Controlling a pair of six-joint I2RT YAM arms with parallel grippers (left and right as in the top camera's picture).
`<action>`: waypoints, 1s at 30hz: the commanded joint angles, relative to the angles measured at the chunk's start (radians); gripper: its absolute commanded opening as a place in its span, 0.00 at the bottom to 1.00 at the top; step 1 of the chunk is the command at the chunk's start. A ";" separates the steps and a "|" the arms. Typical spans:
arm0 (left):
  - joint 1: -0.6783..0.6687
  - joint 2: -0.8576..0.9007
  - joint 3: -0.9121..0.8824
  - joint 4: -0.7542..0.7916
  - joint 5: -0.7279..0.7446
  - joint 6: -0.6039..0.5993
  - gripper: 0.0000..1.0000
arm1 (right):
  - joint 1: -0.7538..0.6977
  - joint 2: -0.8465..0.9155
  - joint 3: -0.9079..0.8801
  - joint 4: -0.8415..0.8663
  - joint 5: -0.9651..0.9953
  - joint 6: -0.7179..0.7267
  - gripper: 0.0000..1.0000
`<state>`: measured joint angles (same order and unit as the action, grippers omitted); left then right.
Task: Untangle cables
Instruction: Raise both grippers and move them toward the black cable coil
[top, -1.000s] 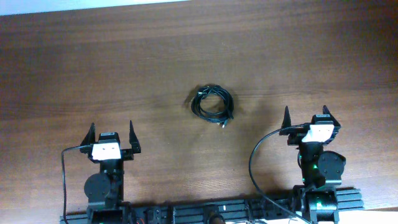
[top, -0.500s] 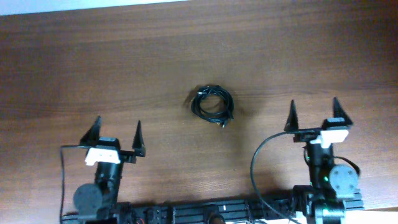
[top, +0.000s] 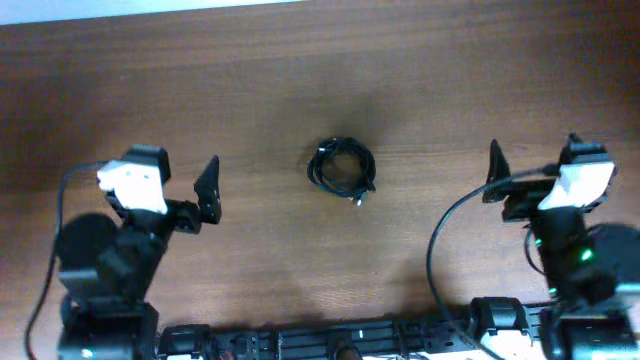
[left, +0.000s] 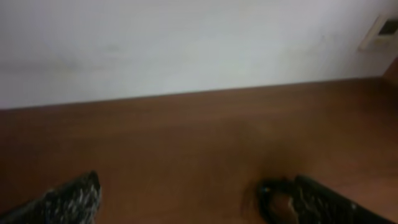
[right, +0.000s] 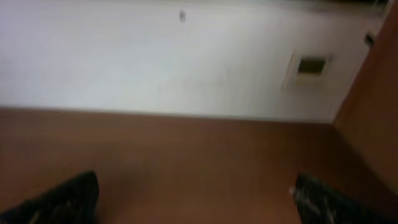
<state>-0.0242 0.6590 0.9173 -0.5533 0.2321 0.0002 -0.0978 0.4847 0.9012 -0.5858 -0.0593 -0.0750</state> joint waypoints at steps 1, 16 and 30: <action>-0.003 0.085 0.156 -0.124 0.019 0.020 0.99 | -0.005 0.125 0.224 -0.159 -0.010 0.012 0.99; -0.003 0.112 0.242 -0.309 0.090 0.022 0.99 | -0.005 0.295 0.591 -0.552 -0.220 0.009 0.99; -0.004 0.114 0.242 -0.396 0.220 0.023 0.99 | -0.005 0.340 0.578 -0.498 -0.218 0.119 0.99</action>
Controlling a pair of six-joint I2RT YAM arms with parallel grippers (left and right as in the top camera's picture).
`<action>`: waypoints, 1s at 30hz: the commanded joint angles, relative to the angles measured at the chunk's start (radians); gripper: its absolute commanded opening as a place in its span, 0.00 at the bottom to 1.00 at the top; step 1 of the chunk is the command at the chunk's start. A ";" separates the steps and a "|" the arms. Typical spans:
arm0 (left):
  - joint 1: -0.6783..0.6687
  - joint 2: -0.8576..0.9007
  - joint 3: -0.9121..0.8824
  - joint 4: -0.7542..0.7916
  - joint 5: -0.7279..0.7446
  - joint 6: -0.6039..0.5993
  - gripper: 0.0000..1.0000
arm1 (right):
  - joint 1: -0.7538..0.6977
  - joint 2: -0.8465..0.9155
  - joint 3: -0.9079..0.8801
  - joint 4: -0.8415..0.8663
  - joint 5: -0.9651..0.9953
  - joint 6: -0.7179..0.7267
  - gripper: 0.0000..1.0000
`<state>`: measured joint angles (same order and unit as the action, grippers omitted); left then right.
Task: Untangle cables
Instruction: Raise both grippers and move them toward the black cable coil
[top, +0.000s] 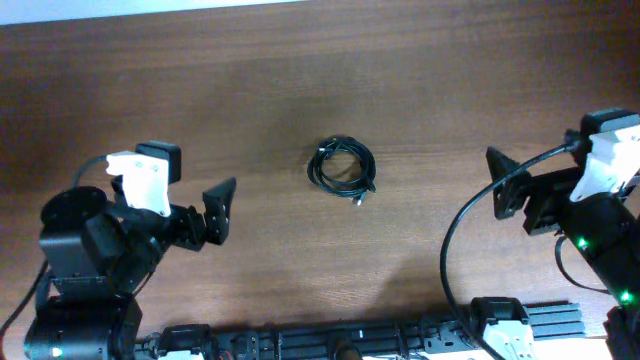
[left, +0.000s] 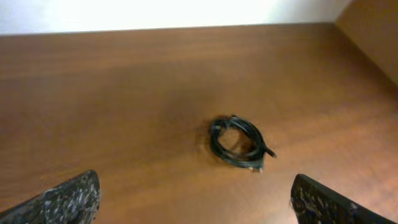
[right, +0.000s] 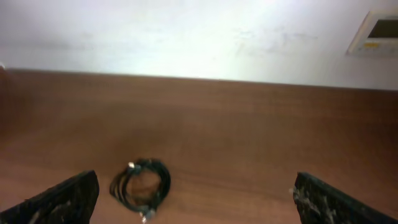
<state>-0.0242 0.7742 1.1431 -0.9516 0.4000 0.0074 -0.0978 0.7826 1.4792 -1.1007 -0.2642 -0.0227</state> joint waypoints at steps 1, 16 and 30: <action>-0.004 0.000 0.016 0.016 0.052 0.015 0.99 | -0.005 0.066 0.000 0.012 -0.014 0.066 0.99; -0.004 0.108 0.016 0.053 0.128 0.014 0.99 | 0.154 0.566 0.000 -0.111 -0.192 0.106 0.99; -0.004 0.125 0.016 0.054 0.165 -0.110 0.99 | 0.427 0.910 0.000 -0.095 0.076 0.101 0.96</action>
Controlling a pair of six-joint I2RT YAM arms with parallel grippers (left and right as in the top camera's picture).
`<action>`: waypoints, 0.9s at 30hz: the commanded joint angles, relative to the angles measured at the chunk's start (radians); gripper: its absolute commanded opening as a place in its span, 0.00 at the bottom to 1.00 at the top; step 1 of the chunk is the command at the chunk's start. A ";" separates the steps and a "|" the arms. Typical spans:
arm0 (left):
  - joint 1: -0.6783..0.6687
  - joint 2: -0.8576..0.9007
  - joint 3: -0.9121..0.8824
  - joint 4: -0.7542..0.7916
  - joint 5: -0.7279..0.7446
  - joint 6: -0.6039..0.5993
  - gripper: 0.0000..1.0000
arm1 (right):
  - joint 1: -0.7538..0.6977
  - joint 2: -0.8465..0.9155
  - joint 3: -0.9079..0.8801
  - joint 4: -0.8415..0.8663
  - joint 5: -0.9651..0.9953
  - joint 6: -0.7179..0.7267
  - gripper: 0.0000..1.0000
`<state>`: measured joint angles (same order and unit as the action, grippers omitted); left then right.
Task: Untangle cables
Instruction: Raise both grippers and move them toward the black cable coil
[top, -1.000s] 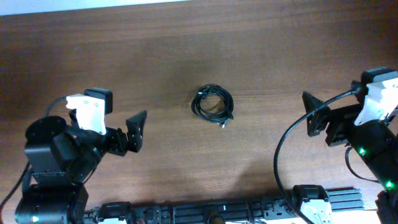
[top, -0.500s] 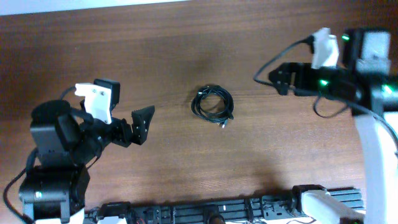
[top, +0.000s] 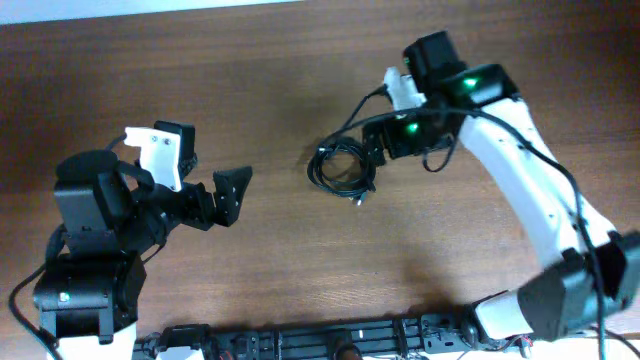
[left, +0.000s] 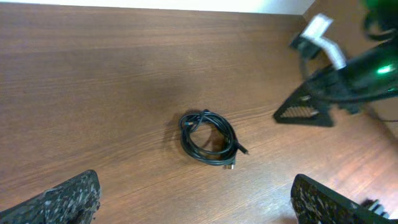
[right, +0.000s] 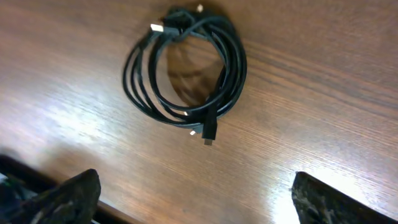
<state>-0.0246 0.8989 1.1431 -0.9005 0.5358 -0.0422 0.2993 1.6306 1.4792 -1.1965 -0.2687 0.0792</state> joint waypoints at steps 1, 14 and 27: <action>-0.003 0.000 0.016 0.003 0.029 -0.079 0.99 | 0.036 0.079 0.000 0.003 0.087 -0.014 0.96; -0.004 0.000 0.017 0.112 0.209 -0.376 0.99 | 0.042 0.161 0.000 0.192 0.098 -0.116 0.88; -0.003 0.012 0.016 0.093 -0.065 -0.327 0.99 | 0.151 0.161 -0.002 0.065 0.008 -0.450 0.88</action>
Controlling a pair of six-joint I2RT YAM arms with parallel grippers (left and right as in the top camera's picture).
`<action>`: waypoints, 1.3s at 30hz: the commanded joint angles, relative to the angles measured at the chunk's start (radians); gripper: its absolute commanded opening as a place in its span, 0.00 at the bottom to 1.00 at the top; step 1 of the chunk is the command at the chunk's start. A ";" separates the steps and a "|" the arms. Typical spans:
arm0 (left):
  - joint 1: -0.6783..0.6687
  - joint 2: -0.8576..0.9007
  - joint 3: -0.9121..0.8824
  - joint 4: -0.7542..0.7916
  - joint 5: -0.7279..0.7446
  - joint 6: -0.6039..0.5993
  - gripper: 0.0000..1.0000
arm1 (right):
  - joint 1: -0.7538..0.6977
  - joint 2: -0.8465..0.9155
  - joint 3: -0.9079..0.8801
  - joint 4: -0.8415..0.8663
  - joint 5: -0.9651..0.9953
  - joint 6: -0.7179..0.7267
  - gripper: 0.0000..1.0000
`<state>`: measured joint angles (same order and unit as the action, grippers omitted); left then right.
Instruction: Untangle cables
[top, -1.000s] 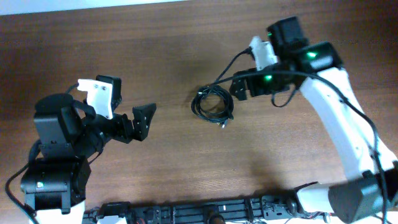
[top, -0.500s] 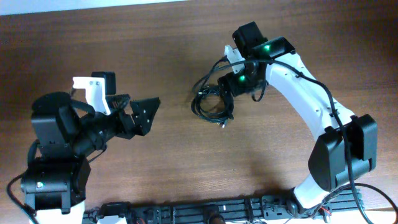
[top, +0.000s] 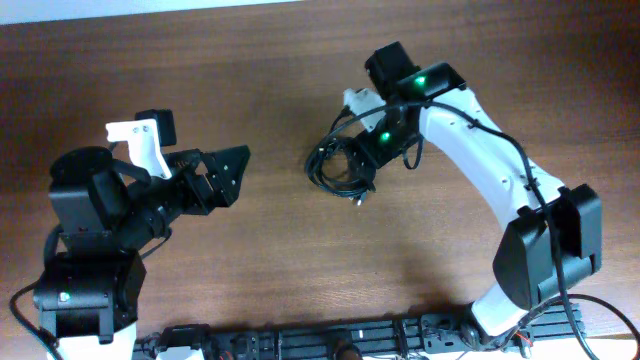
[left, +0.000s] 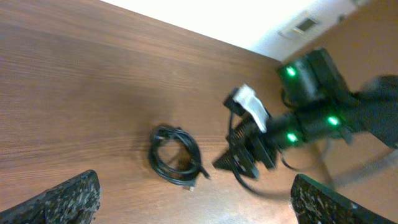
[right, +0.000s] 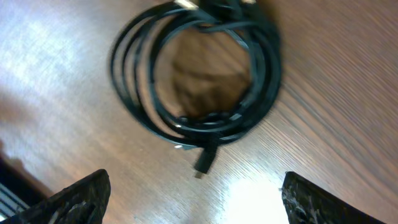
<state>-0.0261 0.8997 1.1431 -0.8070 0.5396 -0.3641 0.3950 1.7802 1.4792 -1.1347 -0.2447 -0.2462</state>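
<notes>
A black cable coiled into a small tangled ring (top: 340, 167) lies on the brown table; it fills the right wrist view (right: 196, 81) and shows small in the left wrist view (left: 176, 155). My right gripper (top: 372, 152) hangs just over the coil's right side, open, fingers (right: 74, 199) wide apart with nothing between them. One plug end (right: 203, 163) sticks out of the coil. My left gripper (top: 222, 175) stands open well to the left of the coil, its fingertips (left: 62, 198) spread at the frame's bottom corners.
The wooden table (top: 250, 80) stretches all round the coil. The arm bases and a black rail (top: 340, 345) line the near edge. A white wall (left: 205, 18) runs behind the far edge.
My right gripper has come down closer onto the coil, which now fills more of its wrist view. The left gripper has shifted and turned a little; the coil has not moved.
Both grippers stood open at the table's sides, cameras pointing at the wall. Then both tilted toward the coil. Then the right arm had reached over the table beside the coil, and now hangs low over it, open.
</notes>
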 joint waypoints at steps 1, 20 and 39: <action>-0.002 0.013 0.016 -0.001 -0.069 -0.005 0.99 | 0.074 0.011 -0.002 0.014 -0.013 -0.142 0.88; -0.002 0.017 0.016 0.000 -0.058 -0.005 0.99 | 0.183 0.258 -0.002 0.115 0.088 -0.299 0.54; -0.002 0.017 0.017 -0.005 -0.059 -0.001 0.99 | 0.179 0.130 0.203 0.034 0.089 -0.168 0.04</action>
<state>-0.0261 0.9165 1.1431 -0.8078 0.4847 -0.3641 0.5770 2.0098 1.5963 -1.0981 -0.1577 -0.4961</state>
